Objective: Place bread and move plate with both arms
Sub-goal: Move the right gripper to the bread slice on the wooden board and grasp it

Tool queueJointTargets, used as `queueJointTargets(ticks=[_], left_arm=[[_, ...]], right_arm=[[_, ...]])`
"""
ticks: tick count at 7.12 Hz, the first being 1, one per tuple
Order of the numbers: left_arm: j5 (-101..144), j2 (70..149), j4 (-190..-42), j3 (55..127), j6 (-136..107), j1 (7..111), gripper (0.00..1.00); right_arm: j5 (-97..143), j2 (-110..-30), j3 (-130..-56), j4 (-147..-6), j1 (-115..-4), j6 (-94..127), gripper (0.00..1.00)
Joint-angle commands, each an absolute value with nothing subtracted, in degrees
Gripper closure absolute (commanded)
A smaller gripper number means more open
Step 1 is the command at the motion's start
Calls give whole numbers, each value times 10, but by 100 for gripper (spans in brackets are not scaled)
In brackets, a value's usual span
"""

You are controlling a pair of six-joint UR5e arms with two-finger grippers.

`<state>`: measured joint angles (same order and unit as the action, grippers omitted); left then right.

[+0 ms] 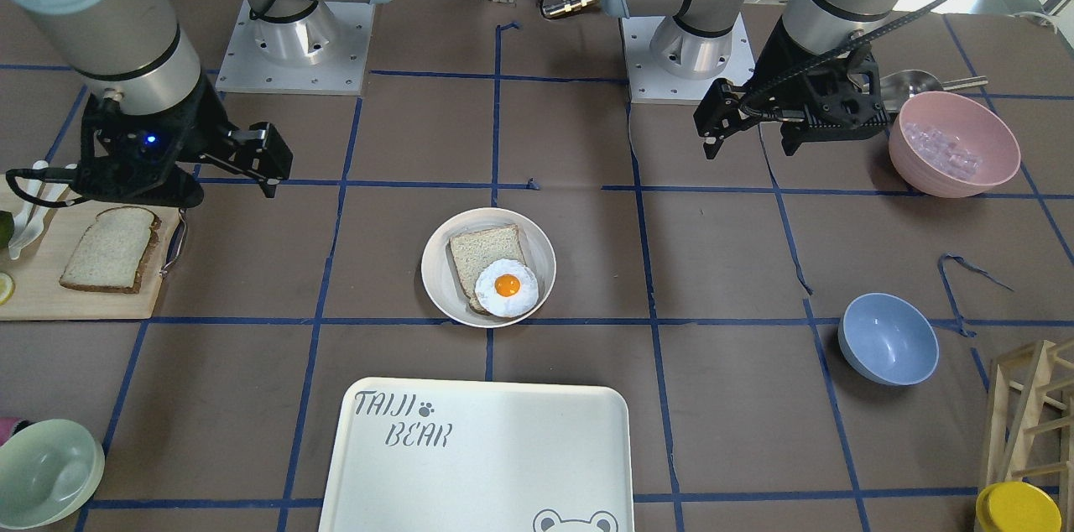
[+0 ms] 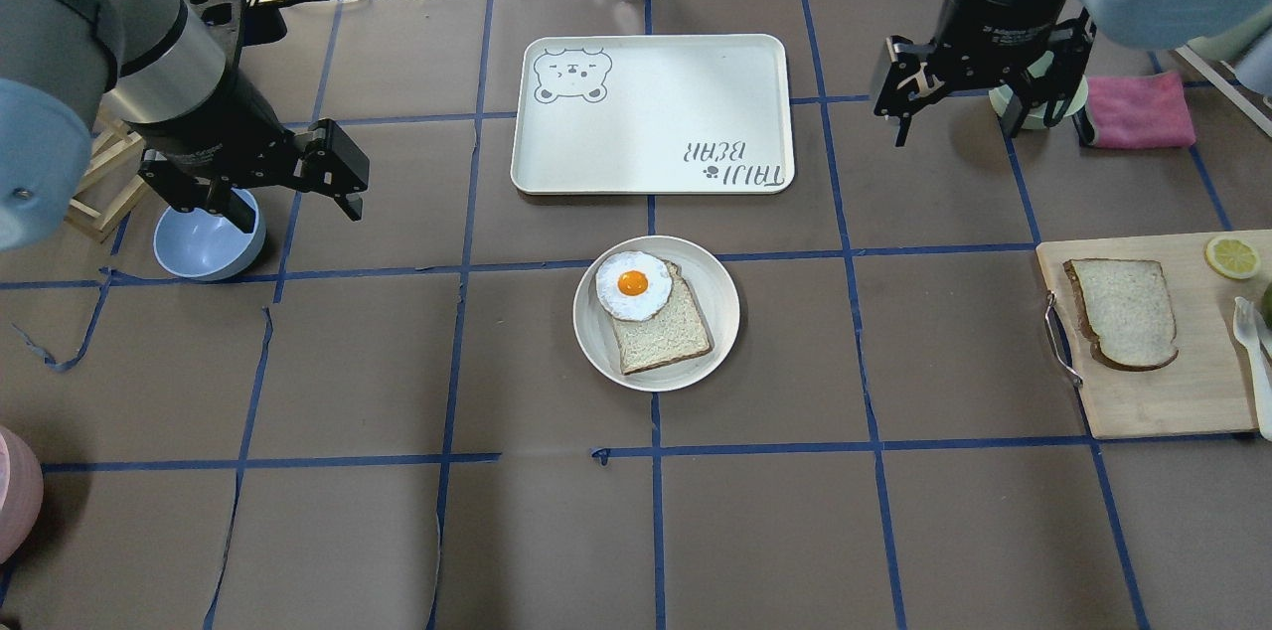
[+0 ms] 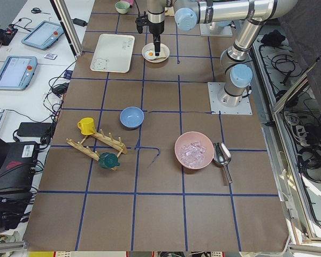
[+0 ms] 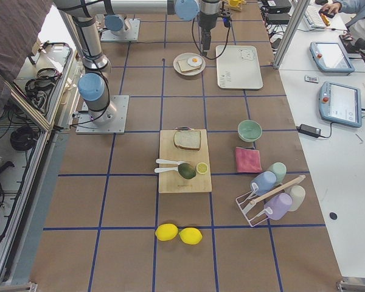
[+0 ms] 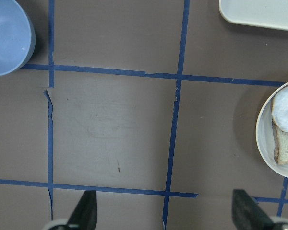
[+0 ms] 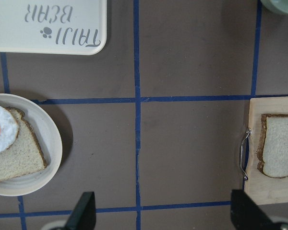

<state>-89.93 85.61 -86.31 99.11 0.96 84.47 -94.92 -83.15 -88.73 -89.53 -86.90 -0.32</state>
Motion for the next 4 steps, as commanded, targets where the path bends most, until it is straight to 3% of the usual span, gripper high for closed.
queueJointTargets(ticks=[1, 3, 4], left_arm=[[-902, 856, -863, 993, 10, 845, 0], [-899, 856, -863, 991, 10, 845, 0], [-898, 856, -863, 991, 10, 845, 0]], right_arm=[[-1028, -828, -1000, -991, -775, -32, 0], [-1061, -822, -1122, -1161, -745, -83, 1], [-1076, -797, -1174, -1241, -711, -125, 9]])
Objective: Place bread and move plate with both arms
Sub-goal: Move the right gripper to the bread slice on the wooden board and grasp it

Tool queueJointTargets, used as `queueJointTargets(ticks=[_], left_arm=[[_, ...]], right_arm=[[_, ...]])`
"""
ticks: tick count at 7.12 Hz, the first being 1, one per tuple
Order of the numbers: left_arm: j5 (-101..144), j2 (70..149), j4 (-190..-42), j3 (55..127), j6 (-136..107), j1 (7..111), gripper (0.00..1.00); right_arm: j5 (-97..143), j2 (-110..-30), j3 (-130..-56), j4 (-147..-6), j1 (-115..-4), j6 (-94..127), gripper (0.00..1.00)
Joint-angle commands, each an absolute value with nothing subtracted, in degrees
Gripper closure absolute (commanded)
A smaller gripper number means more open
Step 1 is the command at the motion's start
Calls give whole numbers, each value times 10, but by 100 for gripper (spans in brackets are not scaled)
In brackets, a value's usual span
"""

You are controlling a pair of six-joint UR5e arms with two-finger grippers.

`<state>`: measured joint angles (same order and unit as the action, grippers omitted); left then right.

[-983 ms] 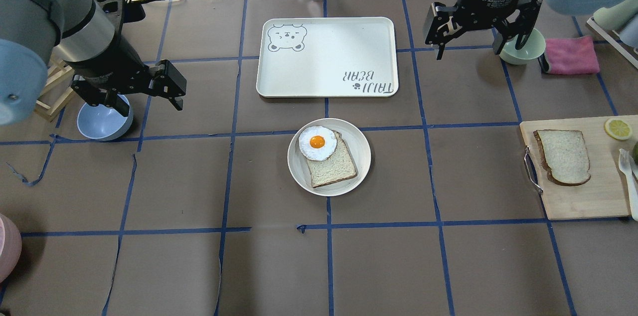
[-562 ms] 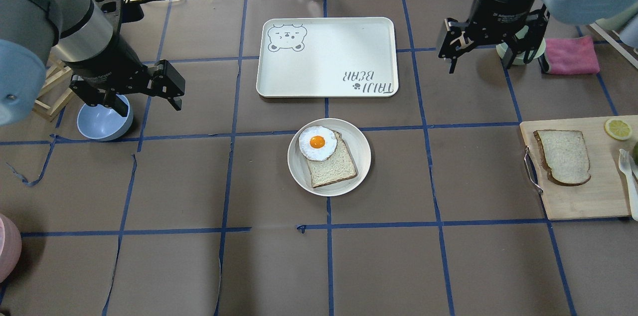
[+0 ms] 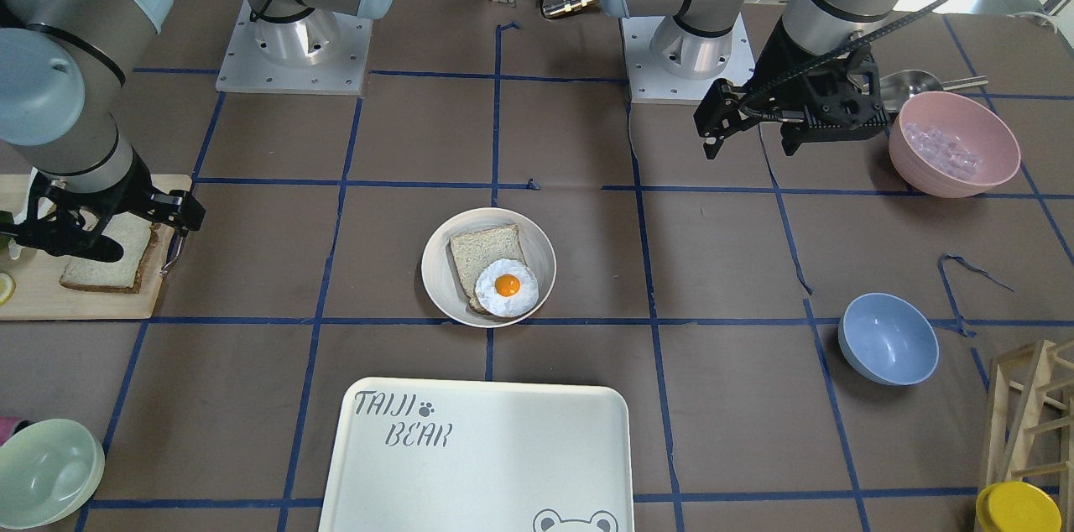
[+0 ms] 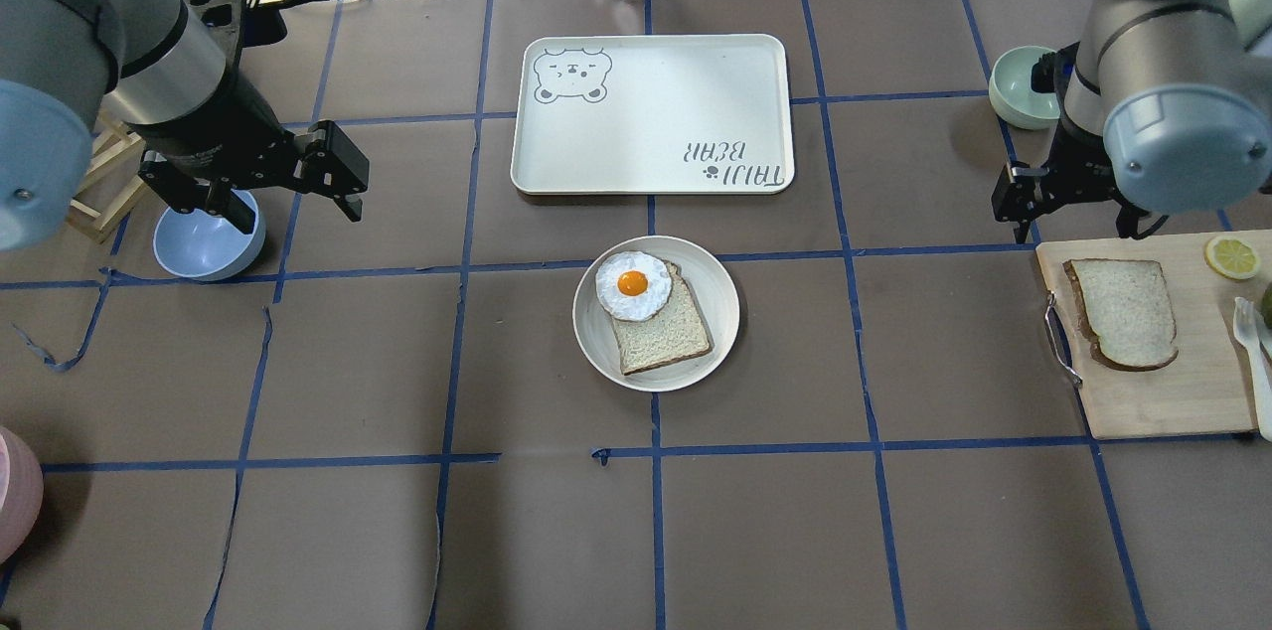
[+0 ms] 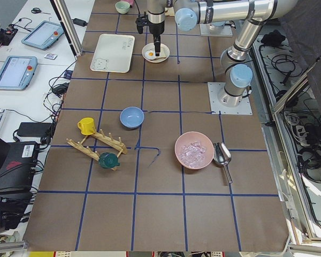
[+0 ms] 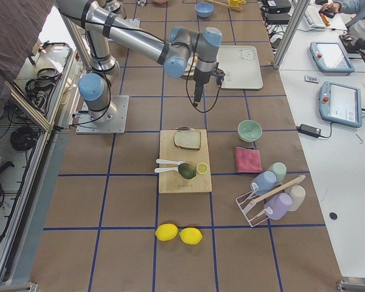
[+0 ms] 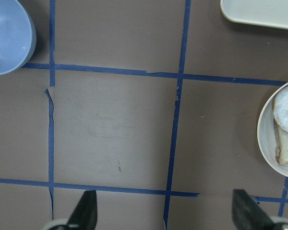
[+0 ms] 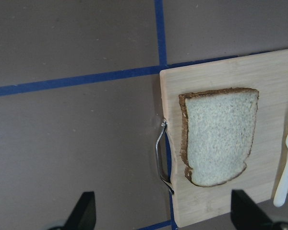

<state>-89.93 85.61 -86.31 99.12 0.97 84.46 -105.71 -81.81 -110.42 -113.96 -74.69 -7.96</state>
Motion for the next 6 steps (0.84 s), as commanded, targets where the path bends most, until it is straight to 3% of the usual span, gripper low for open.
queueJointTargets(ticks=[1, 4, 5, 6], left_arm=[[-899, 856, -863, 991, 10, 845, 0], [-901, 856, -863, 992, 10, 844, 0], [-899, 856, -863, 992, 10, 844, 0], [-898, 856, -863, 993, 10, 844, 0]], right_arm=[[-1075, -775, -1192, -1317, -695, -161, 12], [-1079, -743, -1194, -1356, -693, -192, 19], [-1088, -741, -1194, -1355, -692, -193, 37], [-1103, -738, -1194, -1355, -685, -194, 39]])
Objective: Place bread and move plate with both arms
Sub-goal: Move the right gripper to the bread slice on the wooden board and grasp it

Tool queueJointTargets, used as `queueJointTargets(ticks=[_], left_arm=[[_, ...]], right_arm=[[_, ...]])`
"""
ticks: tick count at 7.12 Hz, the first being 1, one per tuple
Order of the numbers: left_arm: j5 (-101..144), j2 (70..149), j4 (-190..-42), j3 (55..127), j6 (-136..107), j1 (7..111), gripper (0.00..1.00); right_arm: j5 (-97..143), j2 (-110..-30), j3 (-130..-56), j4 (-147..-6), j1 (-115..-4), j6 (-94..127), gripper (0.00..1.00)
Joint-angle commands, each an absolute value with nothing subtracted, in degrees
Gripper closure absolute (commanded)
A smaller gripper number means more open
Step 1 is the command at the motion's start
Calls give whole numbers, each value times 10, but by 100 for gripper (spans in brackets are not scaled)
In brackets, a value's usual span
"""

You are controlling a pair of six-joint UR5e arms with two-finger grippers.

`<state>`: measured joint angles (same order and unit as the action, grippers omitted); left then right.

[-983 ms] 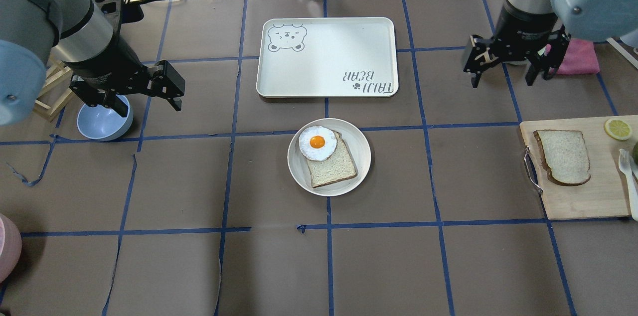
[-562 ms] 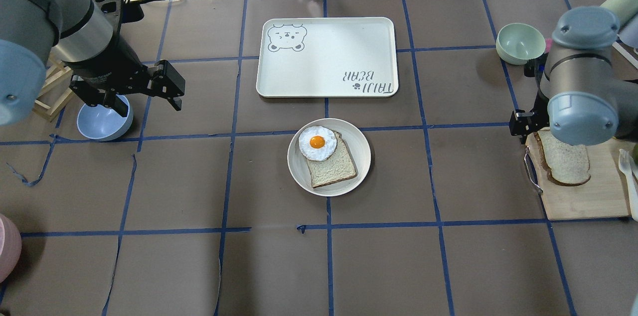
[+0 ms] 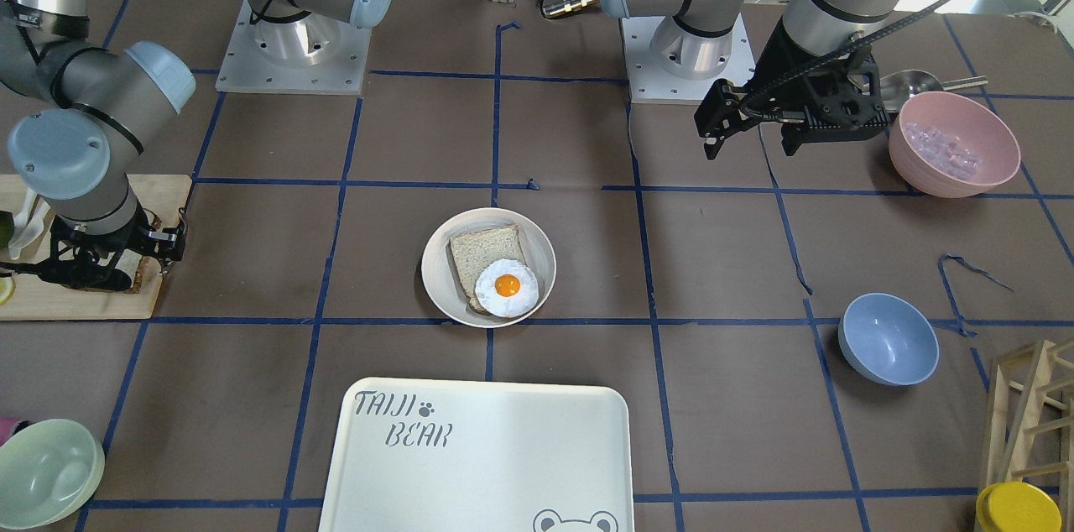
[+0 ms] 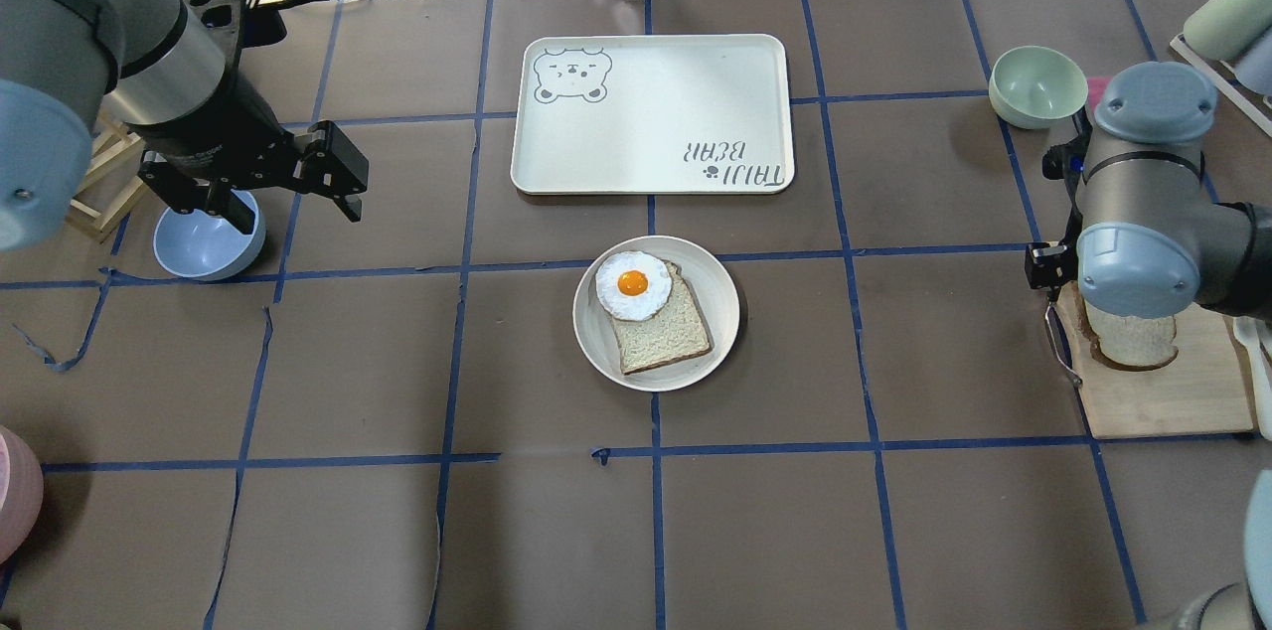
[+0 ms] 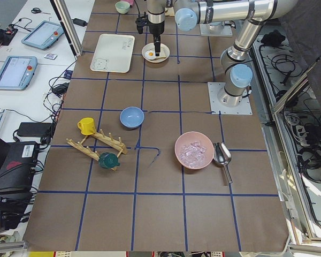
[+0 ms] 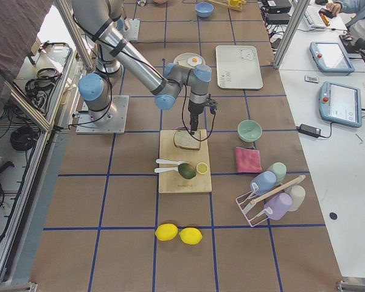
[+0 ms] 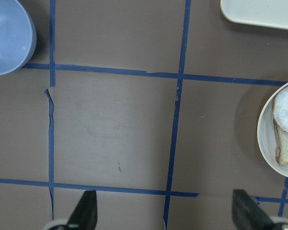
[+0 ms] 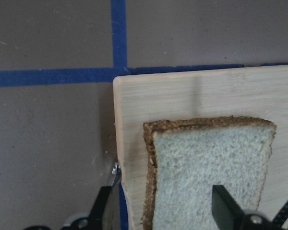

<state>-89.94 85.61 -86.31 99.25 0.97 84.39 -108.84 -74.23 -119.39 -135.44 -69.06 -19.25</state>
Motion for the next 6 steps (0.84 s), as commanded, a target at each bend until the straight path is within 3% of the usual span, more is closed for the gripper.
queueJointTargets(ticks=[1, 5, 6], left_arm=[[-899, 855, -863, 994, 10, 844, 0], [-902, 856, -863, 995, 10, 844, 0], [-901, 856, -863, 993, 10, 844, 0]], right_arm=[[-1104, -737, -1195, -1354, -679, -194, 38], [-1094, -729, -1195, -1354, -676, -193, 38], [-1095, -729, -1195, -1349, -676, -193, 49]])
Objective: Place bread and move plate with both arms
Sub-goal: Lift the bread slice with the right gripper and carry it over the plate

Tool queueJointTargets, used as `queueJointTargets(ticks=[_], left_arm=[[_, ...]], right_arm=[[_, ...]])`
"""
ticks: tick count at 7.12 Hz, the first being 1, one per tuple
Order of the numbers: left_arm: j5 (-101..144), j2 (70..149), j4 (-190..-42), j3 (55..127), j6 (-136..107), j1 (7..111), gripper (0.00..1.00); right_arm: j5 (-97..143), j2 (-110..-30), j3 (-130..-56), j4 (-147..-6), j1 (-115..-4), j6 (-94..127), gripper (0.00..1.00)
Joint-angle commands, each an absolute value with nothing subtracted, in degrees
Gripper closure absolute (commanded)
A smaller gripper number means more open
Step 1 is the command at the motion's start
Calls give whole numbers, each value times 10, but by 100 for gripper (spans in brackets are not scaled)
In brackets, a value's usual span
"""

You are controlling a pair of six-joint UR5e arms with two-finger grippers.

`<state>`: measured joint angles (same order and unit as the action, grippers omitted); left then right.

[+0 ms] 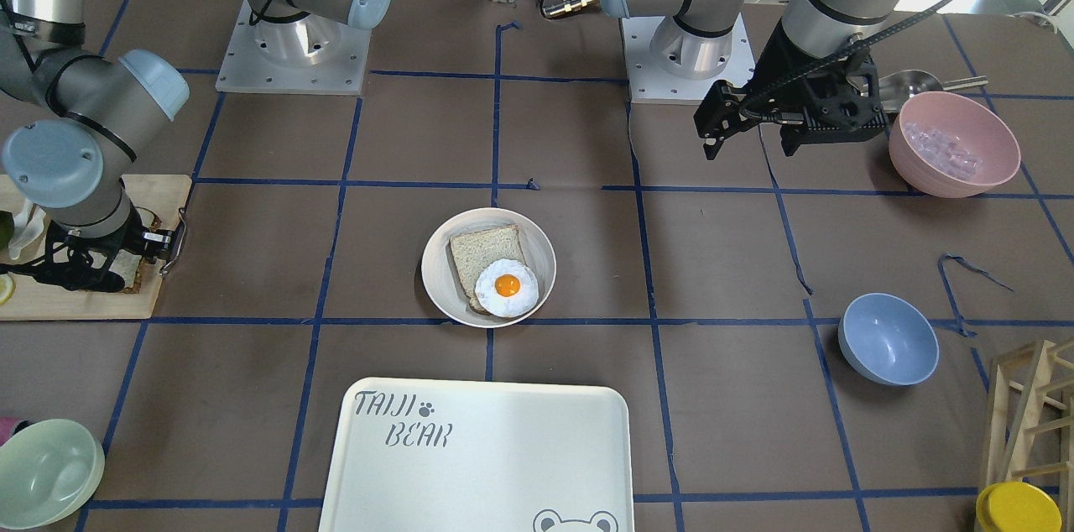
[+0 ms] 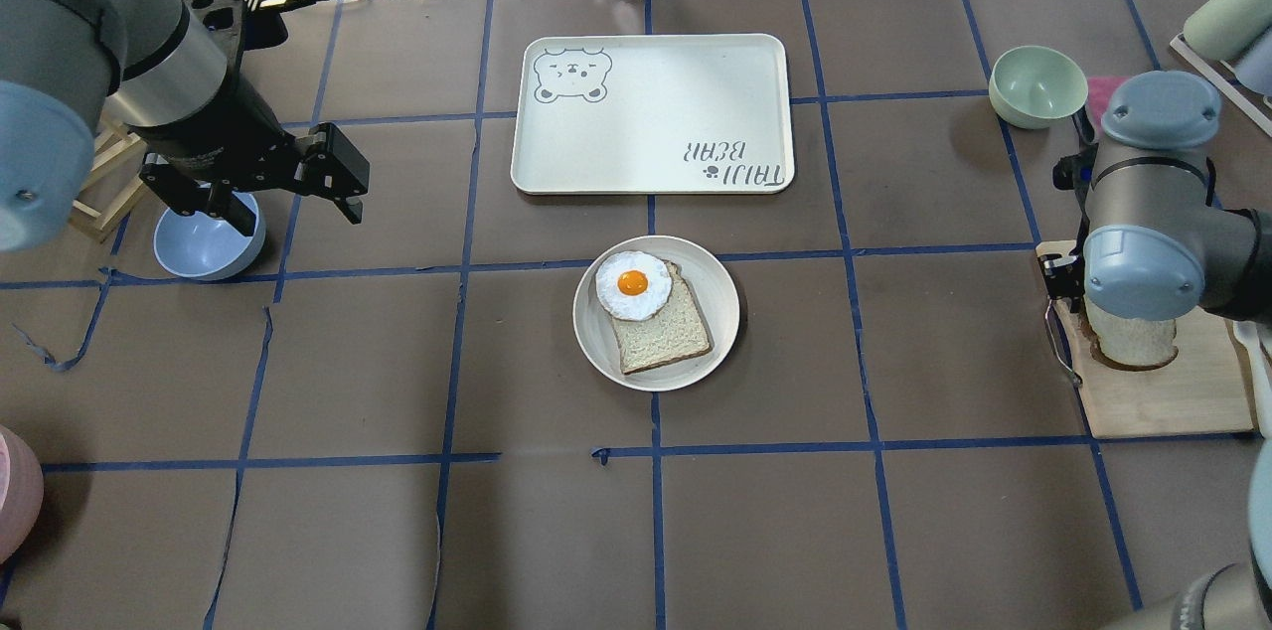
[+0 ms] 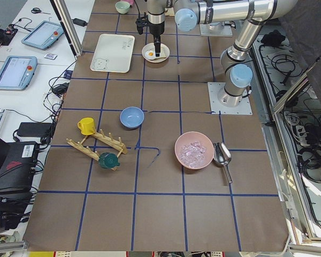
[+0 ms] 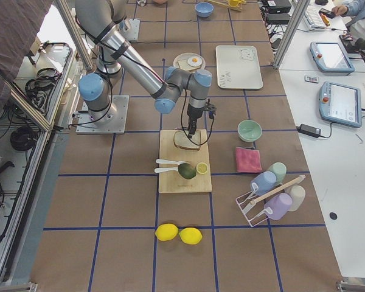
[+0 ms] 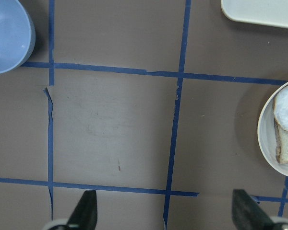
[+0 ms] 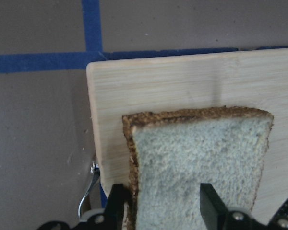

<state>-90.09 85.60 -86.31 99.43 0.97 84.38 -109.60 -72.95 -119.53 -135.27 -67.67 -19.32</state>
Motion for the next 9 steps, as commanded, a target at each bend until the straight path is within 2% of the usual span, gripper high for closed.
queueJointTargets(ticks=[1, 3, 4, 8, 9], left_arm=[[-902, 856, -862, 991, 10, 843, 0], [-897, 856, -862, 993, 10, 841, 0], [-898, 856, -862, 991, 10, 842, 0], [-903, 855, -863, 991, 10, 842, 0], [-904, 855, -863, 991, 10, 842, 0]], right_arm=[[-1096, -729, -1195, -1348, -676, -194, 67], [-1093, -729, -1196, -1345, -676, -192, 85], [-1096, -729, -1196, -1345, -676, -193, 100], [-1100, -747, -1189, -1323, -678, -190, 100], [-1098, -776, -1187, -1291, -682, -185, 100]])
